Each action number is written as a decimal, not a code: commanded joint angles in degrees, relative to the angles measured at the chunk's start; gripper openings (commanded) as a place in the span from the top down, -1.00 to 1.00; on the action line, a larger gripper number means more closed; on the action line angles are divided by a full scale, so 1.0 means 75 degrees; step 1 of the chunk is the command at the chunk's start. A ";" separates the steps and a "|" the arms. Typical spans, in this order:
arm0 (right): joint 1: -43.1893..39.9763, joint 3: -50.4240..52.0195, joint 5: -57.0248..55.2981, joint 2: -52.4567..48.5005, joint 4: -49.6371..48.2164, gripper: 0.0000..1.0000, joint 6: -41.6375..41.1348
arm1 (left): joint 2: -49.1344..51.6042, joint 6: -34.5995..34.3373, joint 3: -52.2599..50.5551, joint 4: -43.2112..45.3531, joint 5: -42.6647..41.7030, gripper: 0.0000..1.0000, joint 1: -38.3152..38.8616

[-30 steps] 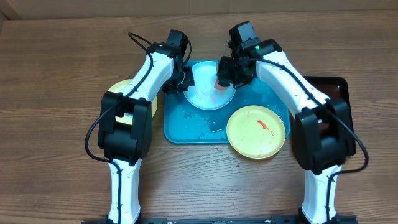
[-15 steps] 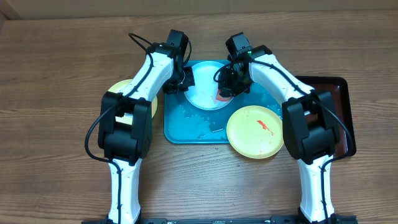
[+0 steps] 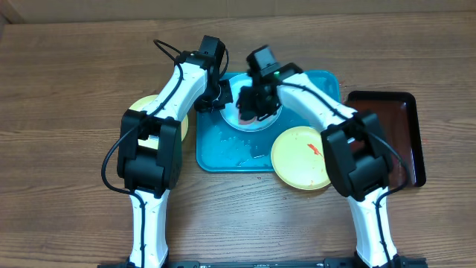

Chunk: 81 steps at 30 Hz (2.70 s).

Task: Clean dirty plates on tray and stack at the side
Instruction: 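Scrub the light-blue plate with the sponge while left gripper holds it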

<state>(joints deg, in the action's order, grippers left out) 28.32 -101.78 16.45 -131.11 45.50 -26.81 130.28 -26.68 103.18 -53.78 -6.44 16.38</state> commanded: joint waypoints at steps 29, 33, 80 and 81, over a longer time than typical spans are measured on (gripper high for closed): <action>-0.0242 -0.0726 -0.0772 -0.0487 0.0099 0.92 -0.0035 | -0.0029 0.0131 -0.0108 -0.0073 -0.0143 0.92 0.0017; -0.0204 -0.0740 -0.0460 -0.0487 0.0137 0.92 -0.0064 | -0.0029 0.0128 -0.0108 -0.0070 -0.0149 0.92 0.0017; -0.0708 -0.0749 -0.0154 -0.0487 0.2107 0.92 0.0198 | -0.0029 0.1067 -0.0108 -0.0026 -0.1349 0.92 -0.0554; -0.0775 -0.0749 -0.0230 -0.0487 0.2081 0.92 0.0195 | -0.0029 0.1064 -0.0108 -0.0029 -0.1346 0.92 -0.0580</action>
<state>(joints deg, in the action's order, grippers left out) 25.02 -106.59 20.91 -133.69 61.01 -25.41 130.30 -18.87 102.30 -54.26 -16.14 13.69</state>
